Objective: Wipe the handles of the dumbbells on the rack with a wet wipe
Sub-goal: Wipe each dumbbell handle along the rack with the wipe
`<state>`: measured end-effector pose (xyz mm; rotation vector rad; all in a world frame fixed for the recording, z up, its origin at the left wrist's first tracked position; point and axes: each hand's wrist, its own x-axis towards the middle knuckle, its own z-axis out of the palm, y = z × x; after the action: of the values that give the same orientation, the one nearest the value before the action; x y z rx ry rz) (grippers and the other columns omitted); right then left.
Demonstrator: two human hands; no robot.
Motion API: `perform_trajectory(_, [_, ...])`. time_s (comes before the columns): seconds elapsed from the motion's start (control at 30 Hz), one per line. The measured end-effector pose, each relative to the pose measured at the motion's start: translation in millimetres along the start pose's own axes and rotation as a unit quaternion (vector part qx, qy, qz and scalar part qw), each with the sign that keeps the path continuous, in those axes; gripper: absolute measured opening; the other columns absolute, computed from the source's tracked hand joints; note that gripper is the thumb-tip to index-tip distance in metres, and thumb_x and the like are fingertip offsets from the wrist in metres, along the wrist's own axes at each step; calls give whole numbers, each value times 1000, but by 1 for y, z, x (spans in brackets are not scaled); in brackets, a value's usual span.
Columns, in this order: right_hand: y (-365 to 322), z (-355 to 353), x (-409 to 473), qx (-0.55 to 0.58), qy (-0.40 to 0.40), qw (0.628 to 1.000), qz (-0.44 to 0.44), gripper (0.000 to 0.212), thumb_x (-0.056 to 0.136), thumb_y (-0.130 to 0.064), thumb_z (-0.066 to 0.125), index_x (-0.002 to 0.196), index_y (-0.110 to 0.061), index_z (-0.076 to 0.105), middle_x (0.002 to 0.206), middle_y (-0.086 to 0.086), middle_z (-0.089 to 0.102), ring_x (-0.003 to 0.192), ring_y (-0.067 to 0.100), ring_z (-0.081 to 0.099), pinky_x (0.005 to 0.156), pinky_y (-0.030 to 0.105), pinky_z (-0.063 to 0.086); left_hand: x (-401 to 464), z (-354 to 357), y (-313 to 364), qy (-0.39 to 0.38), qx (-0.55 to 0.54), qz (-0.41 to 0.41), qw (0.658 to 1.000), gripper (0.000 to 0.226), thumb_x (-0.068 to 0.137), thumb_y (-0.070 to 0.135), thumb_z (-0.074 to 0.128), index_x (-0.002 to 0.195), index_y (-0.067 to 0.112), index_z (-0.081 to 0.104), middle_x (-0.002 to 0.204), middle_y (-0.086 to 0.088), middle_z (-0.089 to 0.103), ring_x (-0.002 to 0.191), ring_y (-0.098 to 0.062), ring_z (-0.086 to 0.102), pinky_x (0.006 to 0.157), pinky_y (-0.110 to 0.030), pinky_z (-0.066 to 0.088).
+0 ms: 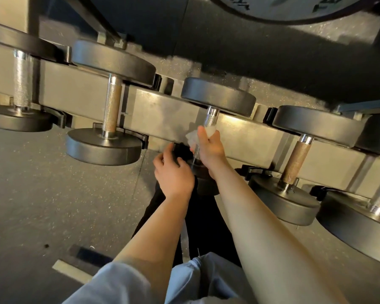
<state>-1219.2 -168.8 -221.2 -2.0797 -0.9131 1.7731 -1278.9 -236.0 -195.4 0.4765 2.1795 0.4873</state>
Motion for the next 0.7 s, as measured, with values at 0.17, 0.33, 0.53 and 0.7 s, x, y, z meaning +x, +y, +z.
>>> perform_trajectory(0.17, [8, -16, -17, -133, 40, 986, -89, 36, 104, -32, 25, 118, -8, 48, 100, 5, 51, 90, 20, 49, 74, 29, 36, 0, 3, 0, 21, 8, 8, 1000, 45, 98, 11, 43, 141, 23, 45, 145, -9, 36, 128, -32, 42, 109, -40, 32])
perform_trajectory(0.33, [11, -24, -24, -52, 111, 991, -58, 25, 102, -20, 34, 91, -16, 55, 87, 0, 56, 87, 18, 54, 67, 26, 40, 2, 3, -2, 20, 12, 12, 1000, 44, 97, 11, 43, 139, 22, 47, 143, -10, 37, 126, -32, 44, 108, -40, 33])
perform_trajectory(0.53, [7, -21, -17, 155, 28, 986, -46, 29, 95, -16, 54, 124, -18, 52, 111, -2, 63, 102, 10, 60, 87, 20, 49, 0, 2, -1, 12, 18, 13, 1000, 44, 97, 11, 42, 140, 22, 46, 144, -10, 35, 126, -32, 41, 107, -38, 29])
perform_trajectory(0.7, [2, 6, -7, -143, 90, 978, -119, 54, 98, -34, 47, 143, -12, 25, 130, 10, 52, 115, 22, 53, 93, 36, 48, 1, -1, -1, 6, 21, 15, 1000, 44, 98, 12, 42, 140, 22, 45, 145, -10, 35, 128, -31, 39, 107, -36, 28])
